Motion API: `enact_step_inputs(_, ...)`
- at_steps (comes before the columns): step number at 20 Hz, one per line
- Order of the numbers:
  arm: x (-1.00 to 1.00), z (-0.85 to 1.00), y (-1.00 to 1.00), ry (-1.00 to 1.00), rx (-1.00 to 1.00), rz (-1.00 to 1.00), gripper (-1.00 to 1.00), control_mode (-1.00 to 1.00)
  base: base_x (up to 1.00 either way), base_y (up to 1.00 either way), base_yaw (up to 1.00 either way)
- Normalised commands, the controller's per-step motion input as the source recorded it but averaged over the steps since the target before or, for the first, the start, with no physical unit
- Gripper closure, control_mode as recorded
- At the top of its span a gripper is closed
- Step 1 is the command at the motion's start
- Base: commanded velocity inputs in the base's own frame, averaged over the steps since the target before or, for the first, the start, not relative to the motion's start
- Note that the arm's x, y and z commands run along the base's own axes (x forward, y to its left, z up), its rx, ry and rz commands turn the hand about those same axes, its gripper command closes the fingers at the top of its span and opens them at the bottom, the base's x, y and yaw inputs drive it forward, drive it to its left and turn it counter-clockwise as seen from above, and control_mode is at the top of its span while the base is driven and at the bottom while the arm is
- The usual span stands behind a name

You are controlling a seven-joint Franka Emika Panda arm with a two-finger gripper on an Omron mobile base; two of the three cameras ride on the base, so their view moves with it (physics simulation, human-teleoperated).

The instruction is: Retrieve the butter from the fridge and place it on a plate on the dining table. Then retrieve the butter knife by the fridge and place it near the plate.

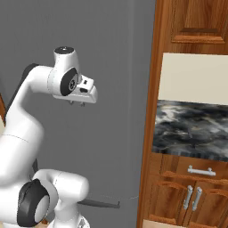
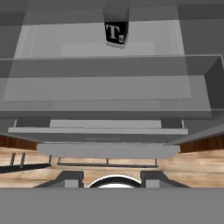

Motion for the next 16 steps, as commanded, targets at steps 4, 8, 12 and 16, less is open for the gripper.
enact_step_inputs(4,0.00,0.00,0.00,0.00,0.00,0.00,-1.00,1.00,0.00,0.00,0.00)
enact_step_inputs(8,0.00,0.00,0.00,0.00,0.00,0.00,-1.00,1.00,0.00,0.00,0.00)
enact_step_inputs(12,0.00,0.00,0.00,0.00,0.00,0.00,-1.00,1.00,-0.01,0.00,0.00)
enact_step_inputs(16,0.00,0.00,0.00,0.00,0.00,0.00,-1.00,1.00,-0.30,0.07,-0.05)
